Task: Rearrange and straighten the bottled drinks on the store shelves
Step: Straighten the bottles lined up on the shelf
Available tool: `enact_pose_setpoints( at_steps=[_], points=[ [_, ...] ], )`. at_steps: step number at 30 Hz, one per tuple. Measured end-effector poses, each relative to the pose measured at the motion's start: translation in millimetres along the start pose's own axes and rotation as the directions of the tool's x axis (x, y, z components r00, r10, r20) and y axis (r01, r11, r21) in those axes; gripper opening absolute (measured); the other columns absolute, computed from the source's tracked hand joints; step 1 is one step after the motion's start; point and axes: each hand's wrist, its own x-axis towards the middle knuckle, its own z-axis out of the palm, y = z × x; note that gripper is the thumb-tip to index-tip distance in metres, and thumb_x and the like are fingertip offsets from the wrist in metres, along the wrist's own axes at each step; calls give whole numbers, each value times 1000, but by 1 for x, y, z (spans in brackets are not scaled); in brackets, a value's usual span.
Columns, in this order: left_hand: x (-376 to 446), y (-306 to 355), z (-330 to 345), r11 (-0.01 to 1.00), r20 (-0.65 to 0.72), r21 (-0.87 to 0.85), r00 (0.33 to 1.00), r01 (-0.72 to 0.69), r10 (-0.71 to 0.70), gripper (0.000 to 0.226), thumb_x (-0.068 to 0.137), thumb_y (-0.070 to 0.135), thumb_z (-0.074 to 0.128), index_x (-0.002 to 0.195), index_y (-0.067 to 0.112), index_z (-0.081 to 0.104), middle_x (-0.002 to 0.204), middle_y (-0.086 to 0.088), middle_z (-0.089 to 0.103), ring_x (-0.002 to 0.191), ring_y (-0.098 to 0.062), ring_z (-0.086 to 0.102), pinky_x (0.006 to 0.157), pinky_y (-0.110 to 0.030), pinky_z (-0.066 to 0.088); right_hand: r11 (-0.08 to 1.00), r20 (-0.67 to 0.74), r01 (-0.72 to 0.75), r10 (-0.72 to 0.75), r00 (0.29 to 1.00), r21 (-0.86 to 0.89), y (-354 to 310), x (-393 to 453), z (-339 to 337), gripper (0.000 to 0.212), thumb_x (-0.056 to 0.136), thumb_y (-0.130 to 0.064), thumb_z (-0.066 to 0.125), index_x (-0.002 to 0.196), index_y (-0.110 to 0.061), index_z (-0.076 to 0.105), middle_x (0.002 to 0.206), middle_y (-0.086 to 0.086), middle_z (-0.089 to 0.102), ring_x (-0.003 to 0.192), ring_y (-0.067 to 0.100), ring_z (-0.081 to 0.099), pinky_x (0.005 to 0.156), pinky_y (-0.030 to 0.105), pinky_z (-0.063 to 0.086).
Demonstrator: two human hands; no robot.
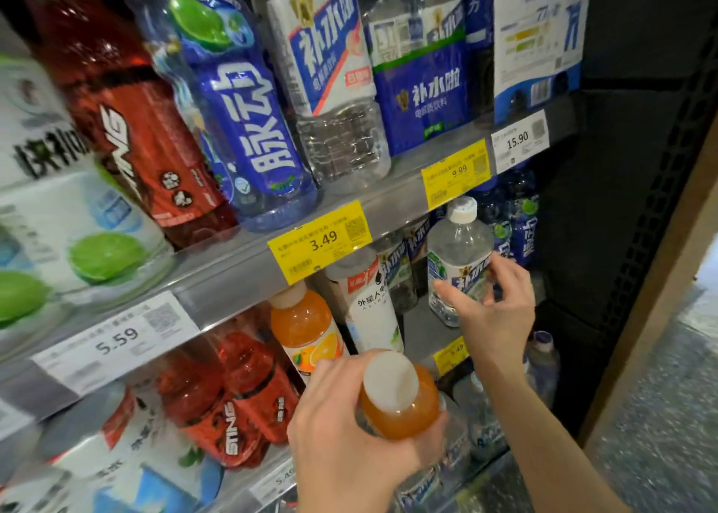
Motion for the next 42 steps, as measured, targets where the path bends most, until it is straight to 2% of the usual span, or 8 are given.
enact_pose_setpoints(
  at_steps=[6, 17, 20, 23, 28, 32, 39, 42],
  points=[
    [3, -17, -14, 978, 8, -158, 991, 133, -133, 53, 47, 51, 86, 96, 42, 69, 94, 16, 71, 90, -7, 68, 74, -24, 54, 984, -34, 117, -122, 992, -131, 19, -2, 16, 76, 65, -18, 92, 131, 1, 61, 120, 17, 59, 108, 24, 58, 96, 32, 49],
    [8, -16, -54, 951, 27, -181, 968, 250, -250, 57, 49, 39, 97, 99, 39, 69, 98, 15, 73, 94, -8, 69, 78, -34, 58, 946, -24, 72, -84, 996, -317, 17, -9, 23, 74, 72, -33, 87, 132, -7, 53, 127, 17, 53, 120, 38, 49, 100, 55, 42],
    [5, -12, -69, 951, 9, -160, 964, 263, -265, 56, 50, 36, 98, 99, 38, 69, 96, 18, 72, 93, -4, 69, 78, -28, 58, 925, 62, 237, -229, 971, -297, -9, -29, 21, 47, 80, -33, 78, 113, -6, 60, 109, 15, 58, 103, 31, 53, 91, 49, 46],
    [-1, -10, -88, 948, -16, -148, 958, 280, -286, 56, 51, 39, 96, 100, 38, 68, 96, 20, 71, 94, -3, 68, 79, -25, 56, 936, 334, 345, -305, 892, -66, -44, -64, 13, 16, 84, -14, 74, 98, -14, 66, 90, 2, 65, 81, 17, 61, 75, 38, 53],
    [-21, -4, -132, 936, -66, -156, 942, 317, -330, 54, 54, 38, 94, 100, 41, 67, 98, 24, 70, 94, 0, 67, 79, -23, 56, 980, 825, 52, -188, 532, 190, -100, -129, -5, 49, 75, -32, 66, 123, -35, 61, 123, -15, 65, 112, 8, 64, 90, 23, 53],
    [-40, -6, -165, 929, -100, -135, 928, 344, -358, 54, 54, 32, 95, 100, 41, 67, 95, 24, 70, 92, 5, 66, 76, -12, 50, 981, 916, -2, -182, 358, 196, -124, -174, 3, 63, 69, -27, 72, 122, -56, 54, 127, -23, 62, 122, 5, 58, 99, 28, 51],
    [-83, -7, -230, 913, -104, -115, 909, 392, -404, 59, 53, 44, 90, 107, 37, 67, 98, 21, 71, 95, 0, 66, 83, -31, 55, 987, 931, 25, -158, 330, 159, -163, -249, 18, 85, 56, 7, 84, 105, -60, 63, 105, -22, 72, 100, -2, 67, 78, 15, 55],
    [-101, -10, -257, 904, -91, -153, 905, 399, -415, 64, 52, 45, 89, 111, 36, 66, 101, 20, 70, 97, 0, 65, 85, -31, 55, 982, 928, 14, -181, 326, 187, -183, -275, 20, 67, 52, -4, 80, 108, -38, 66, 102, -19, 74, 94, 0, 70, 73, 13, 53]
  ],
)
